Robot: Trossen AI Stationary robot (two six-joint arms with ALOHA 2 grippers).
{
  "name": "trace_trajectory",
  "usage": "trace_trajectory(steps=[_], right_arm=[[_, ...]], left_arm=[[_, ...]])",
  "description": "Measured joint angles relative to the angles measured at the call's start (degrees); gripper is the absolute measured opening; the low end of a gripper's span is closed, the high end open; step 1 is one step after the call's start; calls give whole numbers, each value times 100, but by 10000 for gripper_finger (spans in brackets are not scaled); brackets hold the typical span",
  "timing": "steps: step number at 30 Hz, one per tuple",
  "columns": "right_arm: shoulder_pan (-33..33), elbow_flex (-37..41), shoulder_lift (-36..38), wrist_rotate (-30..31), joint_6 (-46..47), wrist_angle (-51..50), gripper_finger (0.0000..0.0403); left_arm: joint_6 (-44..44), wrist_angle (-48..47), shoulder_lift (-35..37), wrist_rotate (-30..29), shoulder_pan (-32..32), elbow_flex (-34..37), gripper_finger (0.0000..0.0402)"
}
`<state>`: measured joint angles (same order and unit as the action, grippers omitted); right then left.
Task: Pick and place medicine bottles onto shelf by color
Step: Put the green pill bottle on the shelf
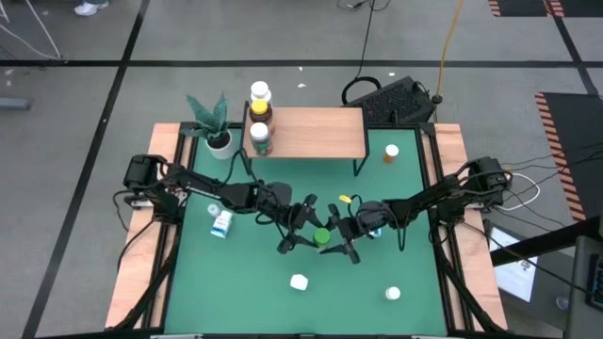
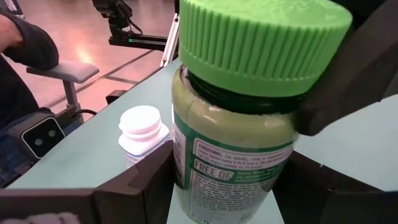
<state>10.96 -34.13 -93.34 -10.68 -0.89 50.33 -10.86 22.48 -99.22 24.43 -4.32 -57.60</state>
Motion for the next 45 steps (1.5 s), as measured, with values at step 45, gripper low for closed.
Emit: trace_trajectory(steps=[45], right_arm=[[46, -9, 9, 765, -160, 35, 279]], left_arm=[[-236, 201, -2, -515, -31, 4, 229]])
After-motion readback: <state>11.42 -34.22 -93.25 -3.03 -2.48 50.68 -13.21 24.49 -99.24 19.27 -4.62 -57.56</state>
